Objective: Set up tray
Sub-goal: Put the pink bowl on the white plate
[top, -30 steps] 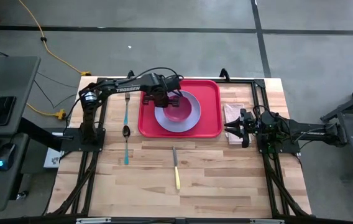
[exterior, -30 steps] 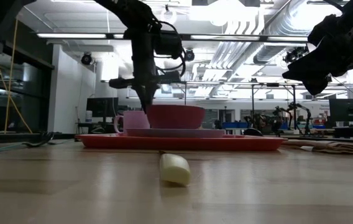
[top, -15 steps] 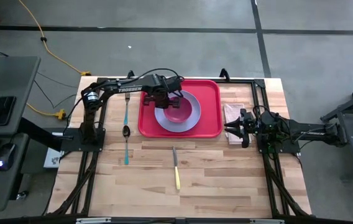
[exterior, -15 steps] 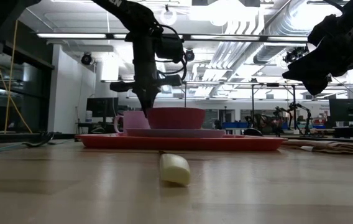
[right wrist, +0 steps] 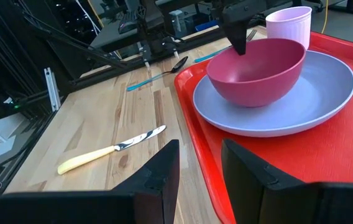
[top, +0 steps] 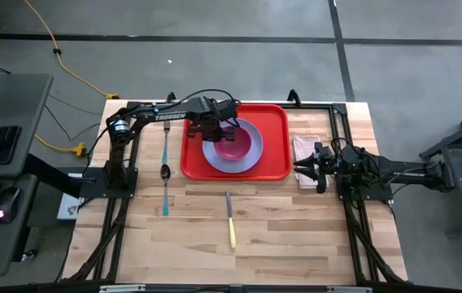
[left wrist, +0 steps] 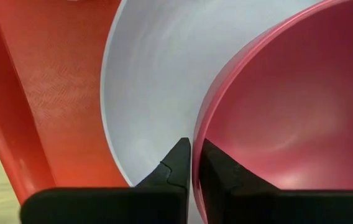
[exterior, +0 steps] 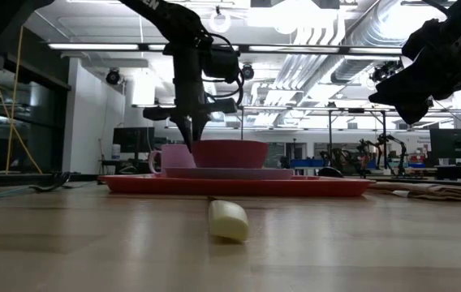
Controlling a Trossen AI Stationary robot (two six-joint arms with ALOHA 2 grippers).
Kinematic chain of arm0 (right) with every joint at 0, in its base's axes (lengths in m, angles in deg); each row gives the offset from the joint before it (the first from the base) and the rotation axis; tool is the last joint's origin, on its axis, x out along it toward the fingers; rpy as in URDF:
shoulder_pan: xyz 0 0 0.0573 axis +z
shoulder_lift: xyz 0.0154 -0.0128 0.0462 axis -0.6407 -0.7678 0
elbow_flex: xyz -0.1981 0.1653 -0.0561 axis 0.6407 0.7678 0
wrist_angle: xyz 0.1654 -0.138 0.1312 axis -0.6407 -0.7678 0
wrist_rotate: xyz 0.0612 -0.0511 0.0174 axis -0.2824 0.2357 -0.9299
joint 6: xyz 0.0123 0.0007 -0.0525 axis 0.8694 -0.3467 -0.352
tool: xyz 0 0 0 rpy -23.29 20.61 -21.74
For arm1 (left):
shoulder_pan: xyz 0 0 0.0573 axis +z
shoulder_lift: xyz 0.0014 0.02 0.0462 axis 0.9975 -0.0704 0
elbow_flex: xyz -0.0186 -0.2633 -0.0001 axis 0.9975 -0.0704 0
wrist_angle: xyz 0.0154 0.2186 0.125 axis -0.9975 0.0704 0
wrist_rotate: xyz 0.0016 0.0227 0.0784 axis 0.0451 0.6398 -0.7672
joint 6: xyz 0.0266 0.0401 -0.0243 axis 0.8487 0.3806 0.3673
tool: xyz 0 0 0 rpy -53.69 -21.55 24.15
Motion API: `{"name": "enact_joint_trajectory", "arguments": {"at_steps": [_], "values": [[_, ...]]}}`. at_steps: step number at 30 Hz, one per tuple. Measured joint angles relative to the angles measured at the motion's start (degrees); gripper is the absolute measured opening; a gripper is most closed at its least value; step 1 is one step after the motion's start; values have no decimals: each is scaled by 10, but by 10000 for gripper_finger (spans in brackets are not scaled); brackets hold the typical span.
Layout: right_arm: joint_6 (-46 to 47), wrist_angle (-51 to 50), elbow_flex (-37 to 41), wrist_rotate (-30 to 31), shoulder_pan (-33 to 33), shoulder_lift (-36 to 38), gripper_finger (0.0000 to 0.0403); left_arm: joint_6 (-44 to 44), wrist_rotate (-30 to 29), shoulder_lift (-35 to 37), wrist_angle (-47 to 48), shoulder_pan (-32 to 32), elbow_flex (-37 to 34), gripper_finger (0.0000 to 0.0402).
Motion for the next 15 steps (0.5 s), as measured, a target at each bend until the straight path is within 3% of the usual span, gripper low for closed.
{"name": "enact_joint_trajectory", "arguments": {"at_steps": [15], "values": [[0, 0, 0, 0, 0, 0, 98, 3, 0, 0, -6, 0, 0, 64]]}}
